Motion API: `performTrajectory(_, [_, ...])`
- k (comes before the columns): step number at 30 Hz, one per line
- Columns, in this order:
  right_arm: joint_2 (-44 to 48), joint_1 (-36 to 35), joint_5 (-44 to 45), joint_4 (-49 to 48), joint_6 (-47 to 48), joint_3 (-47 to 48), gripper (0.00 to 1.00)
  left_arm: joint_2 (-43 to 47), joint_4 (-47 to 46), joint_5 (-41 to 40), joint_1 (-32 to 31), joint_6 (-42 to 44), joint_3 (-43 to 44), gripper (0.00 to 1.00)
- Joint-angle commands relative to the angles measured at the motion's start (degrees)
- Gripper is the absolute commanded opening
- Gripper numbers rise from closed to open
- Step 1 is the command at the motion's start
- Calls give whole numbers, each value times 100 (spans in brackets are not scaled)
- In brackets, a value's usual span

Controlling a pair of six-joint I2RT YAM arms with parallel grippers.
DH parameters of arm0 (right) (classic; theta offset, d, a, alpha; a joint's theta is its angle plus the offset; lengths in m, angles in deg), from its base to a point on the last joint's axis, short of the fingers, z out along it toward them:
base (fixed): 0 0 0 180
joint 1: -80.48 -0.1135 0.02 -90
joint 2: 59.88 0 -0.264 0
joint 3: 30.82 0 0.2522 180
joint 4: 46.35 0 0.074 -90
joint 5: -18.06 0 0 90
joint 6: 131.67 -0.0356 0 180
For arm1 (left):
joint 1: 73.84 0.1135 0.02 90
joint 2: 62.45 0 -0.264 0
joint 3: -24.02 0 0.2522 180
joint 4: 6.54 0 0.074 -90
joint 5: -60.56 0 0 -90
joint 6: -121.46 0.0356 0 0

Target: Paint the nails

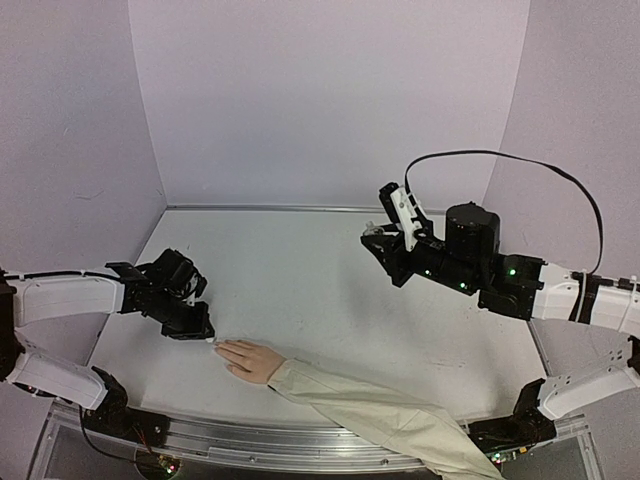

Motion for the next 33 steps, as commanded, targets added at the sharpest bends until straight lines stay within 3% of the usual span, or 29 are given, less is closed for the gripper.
performTrajectory(1, [36, -3, -22, -293, -79, 312, 0, 137, 75, -221, 29, -31, -21, 0])
performTrajectory(15, [55, 4, -38, -293, -98, 303, 0, 483, 482, -613, 36, 72, 245, 0])
performTrajectory(21, [59, -3, -47, -306, -111, 271, 0, 805, 508, -136, 36, 11, 284, 0])
performTrajectory(33, [125, -1, -81, -341, -159, 223, 0, 369, 66, 285, 36, 56, 192, 0])
